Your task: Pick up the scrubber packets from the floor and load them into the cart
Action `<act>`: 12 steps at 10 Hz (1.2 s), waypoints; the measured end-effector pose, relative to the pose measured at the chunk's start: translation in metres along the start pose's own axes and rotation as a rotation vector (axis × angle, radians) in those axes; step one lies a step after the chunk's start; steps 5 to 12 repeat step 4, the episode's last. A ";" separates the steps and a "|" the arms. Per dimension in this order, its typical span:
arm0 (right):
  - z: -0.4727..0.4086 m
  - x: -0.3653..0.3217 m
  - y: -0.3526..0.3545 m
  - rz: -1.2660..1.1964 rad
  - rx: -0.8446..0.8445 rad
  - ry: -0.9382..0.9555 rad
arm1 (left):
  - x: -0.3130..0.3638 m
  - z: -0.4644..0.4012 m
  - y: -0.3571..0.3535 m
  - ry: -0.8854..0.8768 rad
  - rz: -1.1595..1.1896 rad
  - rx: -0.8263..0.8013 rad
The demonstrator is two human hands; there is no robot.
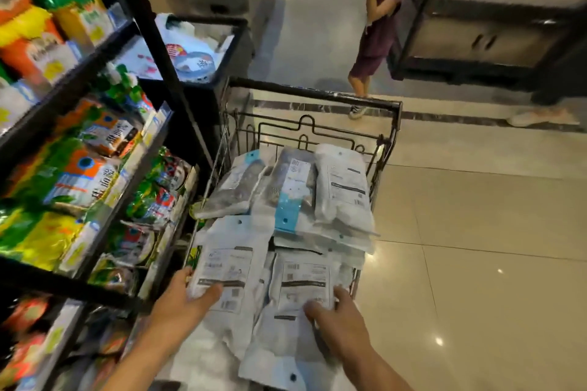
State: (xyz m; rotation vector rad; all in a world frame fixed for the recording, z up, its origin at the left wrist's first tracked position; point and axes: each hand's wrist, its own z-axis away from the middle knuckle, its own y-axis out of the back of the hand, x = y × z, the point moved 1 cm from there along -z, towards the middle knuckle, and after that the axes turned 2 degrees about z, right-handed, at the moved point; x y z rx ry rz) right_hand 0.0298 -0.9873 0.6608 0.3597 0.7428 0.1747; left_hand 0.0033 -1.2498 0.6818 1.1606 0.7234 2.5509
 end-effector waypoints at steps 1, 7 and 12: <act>0.003 0.000 0.006 0.138 0.069 0.124 | -0.003 0.006 0.001 -0.006 -0.020 0.018; 0.049 -0.012 0.067 0.053 0.218 0.324 | -0.041 0.028 0.029 0.075 0.211 0.019; 0.049 -0.012 0.067 0.053 0.218 0.324 | -0.041 0.028 0.029 0.075 0.211 0.019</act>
